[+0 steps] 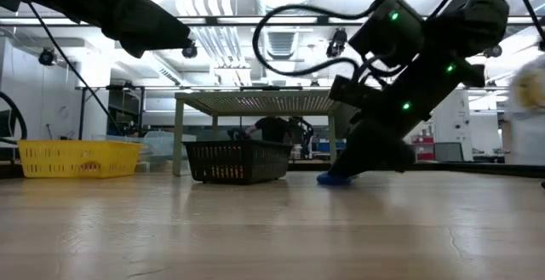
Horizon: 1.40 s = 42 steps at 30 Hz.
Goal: Pick & Place Office Desk Supplies
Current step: Put the blue spring rubber band into the yellow bin
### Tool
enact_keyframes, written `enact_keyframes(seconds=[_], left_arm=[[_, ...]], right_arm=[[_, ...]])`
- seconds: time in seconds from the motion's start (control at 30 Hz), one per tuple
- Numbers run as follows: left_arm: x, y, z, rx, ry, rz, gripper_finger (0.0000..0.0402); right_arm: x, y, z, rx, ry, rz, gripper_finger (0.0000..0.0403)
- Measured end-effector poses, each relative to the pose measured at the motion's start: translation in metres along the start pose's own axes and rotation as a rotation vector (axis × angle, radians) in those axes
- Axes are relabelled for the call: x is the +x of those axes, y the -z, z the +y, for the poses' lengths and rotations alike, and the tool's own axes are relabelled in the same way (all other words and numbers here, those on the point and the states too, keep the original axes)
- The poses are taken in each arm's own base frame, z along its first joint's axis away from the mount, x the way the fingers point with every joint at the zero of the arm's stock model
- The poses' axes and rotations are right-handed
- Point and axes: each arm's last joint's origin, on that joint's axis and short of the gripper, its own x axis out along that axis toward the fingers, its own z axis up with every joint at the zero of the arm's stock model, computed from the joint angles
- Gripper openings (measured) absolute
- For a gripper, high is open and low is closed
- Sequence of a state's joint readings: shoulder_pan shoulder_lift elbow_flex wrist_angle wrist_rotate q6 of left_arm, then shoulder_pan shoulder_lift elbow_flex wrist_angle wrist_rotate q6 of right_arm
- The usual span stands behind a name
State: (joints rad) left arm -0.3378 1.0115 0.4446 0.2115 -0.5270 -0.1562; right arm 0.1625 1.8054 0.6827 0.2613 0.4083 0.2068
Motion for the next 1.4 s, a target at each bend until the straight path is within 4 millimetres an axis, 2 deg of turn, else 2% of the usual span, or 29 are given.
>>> enact_keyframes(seconds=[0.3,0.5,0.8,0.9,1.03,1.13,1.4], left_arm=[[0.000,0.000,0.000,0.001,-0.001,0.002,0.0189],[0.000,0.000,0.000,0.001,0.000,0.002,0.0189],[0.000,0.000,0.000,0.001,-0.001,0.003,0.0189],[0.000,0.000,0.000,0.002,-0.001,0.002,0.0189],[0.000,0.000,0.000,0.001,0.000,0.002,0.0189],[0.000,0.000,0.000,-0.003,0.000,-0.005,0.0189],[0.000,-0.001,0.000,-0.005,0.001,-0.006,0.0189]], right_arm=[[-0.015,-0.004,0.024,-0.025,-0.403,0.031,0.0008],[-0.018,-0.021,0.034,-0.024,-0.580,0.013,0.0008],[-0.019,-0.040,0.039,-0.123,-0.619,-0.060,0.0008],[-0.028,-0.038,0.036,-0.139,-0.614,0.009,0.0008],[-0.044,-0.034,0.026,-0.072,-0.520,0.144,0.0008],[-0.053,-0.033,0.020,-0.045,-0.439,0.177,0.0008],[-0.066,-0.035,0.015,-0.056,-0.347,0.133,0.0008]])
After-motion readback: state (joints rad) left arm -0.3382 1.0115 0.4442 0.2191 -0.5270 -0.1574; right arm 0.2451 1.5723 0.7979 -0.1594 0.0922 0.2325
